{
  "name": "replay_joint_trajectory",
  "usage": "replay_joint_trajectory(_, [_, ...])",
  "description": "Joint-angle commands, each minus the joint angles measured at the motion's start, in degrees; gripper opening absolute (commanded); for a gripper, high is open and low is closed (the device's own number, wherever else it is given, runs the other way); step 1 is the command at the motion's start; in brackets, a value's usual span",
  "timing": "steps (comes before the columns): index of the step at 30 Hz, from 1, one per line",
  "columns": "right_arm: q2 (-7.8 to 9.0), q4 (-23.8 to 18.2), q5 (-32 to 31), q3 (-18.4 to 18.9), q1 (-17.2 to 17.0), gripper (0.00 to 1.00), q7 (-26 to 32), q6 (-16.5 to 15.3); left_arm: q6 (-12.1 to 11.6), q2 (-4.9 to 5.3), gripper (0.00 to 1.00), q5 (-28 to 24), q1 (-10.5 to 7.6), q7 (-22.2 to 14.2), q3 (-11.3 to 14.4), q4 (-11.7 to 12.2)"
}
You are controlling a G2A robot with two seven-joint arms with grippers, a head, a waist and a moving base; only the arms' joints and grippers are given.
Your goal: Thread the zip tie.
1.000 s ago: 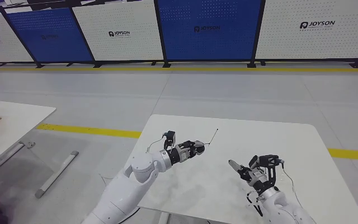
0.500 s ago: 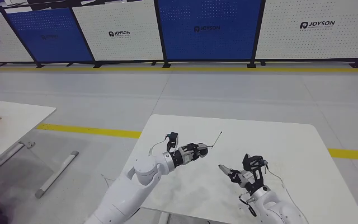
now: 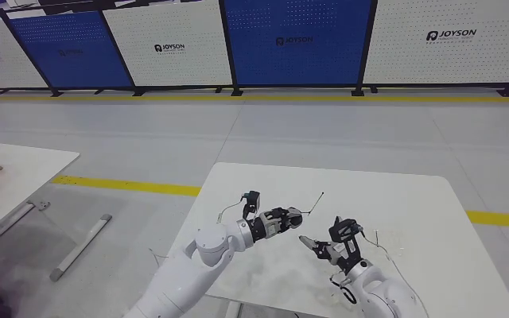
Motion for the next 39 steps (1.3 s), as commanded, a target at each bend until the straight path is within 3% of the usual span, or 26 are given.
replay_joint_trajectory(1, [0.00, 0.0, 0.0, 0.0, 0.0, 1.00, 0.0, 0.0, 0.0, 0.00, 0.00, 0.0, 0.00, 0.0, 0.0, 0.0])
replay_joint_trajectory(7, [0.04, 1.2, 5.3, 0.9, 0.1, 1.00, -2.8, -0.3, -0.1, -0.13, 0.00, 0.3, 0.24, 1.1, 0.6, -0.4])
replay_joint_trajectory(8, [0.07, 1.5, 6.5, 0.8, 0.3, 0.88, -3.1, -0.3, -0.1, -0.16, 0.00, 0.4, 0.22, 1.2, 0.8, -0.6])
replay_joint_trajectory(9, [0.12, 1.8, 7.2, 0.7, 0.6, 0.56, -2.8, -0.3, -0.1, -0.19, 0.00, 0.3, 0.19, 1.2, 0.9, -0.7])
replay_joint_trajectory(10, [0.18, 2.1, 7.6, 0.6, 1.0, 0.45, -2.5, -0.3, 0.0, -0.21, 0.00, 0.2, 0.16, 1.1, 0.9, -0.7])
replay_joint_trajectory(16, [0.56, 3.3, 9.5, -1.4, 3.3, 0.28, 0.1, -0.3, 0.0, -0.28, 0.00, 0.1, -0.03, 0.5, 1.4, -0.5])
replay_joint_trajectory(30, [2.11, 2.3, 9.7, -3.7, 3.7, 0.32, -3.1, -0.3, -0.4, -0.36, 0.00, 0.6, -0.17, 0.5, 1.8, -0.2])
replay_joint_trajectory(39, [3.03, 1.9, 10.6, -4.5, 4.0, 0.26, -4.1, -0.3, -0.3, -0.38, 0.00, 1.4, -0.18, 0.2, 2.4, -0.4])
